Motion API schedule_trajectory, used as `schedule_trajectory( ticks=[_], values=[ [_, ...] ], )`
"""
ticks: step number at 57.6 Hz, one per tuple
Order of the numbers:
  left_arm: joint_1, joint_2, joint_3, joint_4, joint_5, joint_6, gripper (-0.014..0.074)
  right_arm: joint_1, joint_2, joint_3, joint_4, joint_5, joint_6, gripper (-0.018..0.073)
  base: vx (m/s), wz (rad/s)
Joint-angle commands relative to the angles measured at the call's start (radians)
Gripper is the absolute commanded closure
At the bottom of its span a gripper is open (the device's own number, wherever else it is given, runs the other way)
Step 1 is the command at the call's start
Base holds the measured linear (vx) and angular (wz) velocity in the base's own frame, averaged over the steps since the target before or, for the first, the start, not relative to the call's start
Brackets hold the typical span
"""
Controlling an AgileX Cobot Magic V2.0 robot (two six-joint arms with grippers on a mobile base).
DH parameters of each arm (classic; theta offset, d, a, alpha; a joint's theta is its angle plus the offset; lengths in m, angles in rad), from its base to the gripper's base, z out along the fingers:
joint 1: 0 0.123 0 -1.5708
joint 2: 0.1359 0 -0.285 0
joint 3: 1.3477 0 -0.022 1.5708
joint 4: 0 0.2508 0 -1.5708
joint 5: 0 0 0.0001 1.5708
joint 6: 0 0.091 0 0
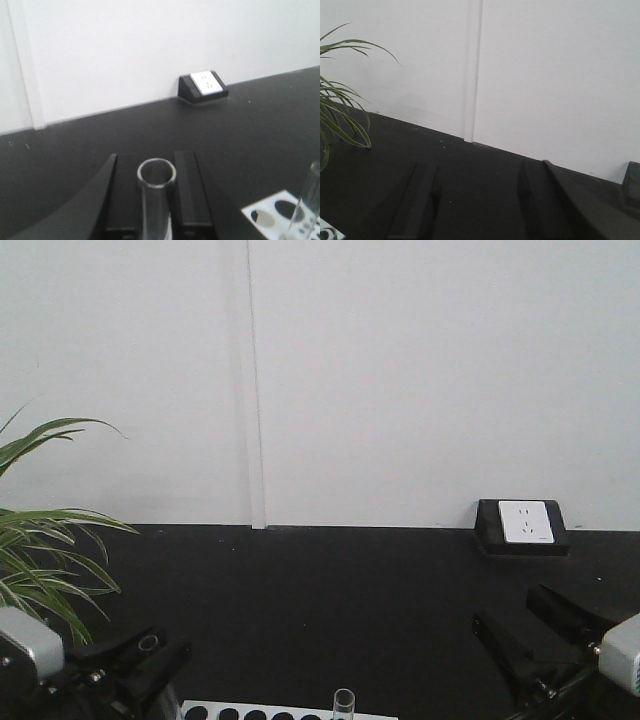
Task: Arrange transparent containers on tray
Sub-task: 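Grasp a second clear glass tube from the rack with the right gripper and lift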
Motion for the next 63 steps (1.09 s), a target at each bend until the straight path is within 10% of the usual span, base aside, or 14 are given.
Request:
schedule_trajectory(
  ticks=[1, 24, 33, 63],
  values=[
    [-0.006, -0.126, -0.068, 0.007, 0.045, -0.009, 0.0600, 0.000, -0.010, -0.029, -0.010, -0.082, -0.008, 0.0145, 0.00, 0.00],
    [-0.006, -0.467, -0.203, 0.029, 0.439, -0.008, 0.0600, 0.001, 0.050, -0.029, -0.375, -0.182, 0.270, 0.0075, 0.00, 0.00],
    [-0.006, -0.494, -0.202, 0.021, 0.493, -0.011, 0.0600, 0.001, 0.242, -0.029, -0.518, -0.436, 0.309, 0.0064, 0.00, 0.00],
    [-0.006, -0.494, -0.202, 0.021, 0.495, -0.044, 0.0600, 0.001, 0.572, -0.138, -0.559, -0.578, 0.304, 0.0064, 0.00, 0.00]
  ],
)
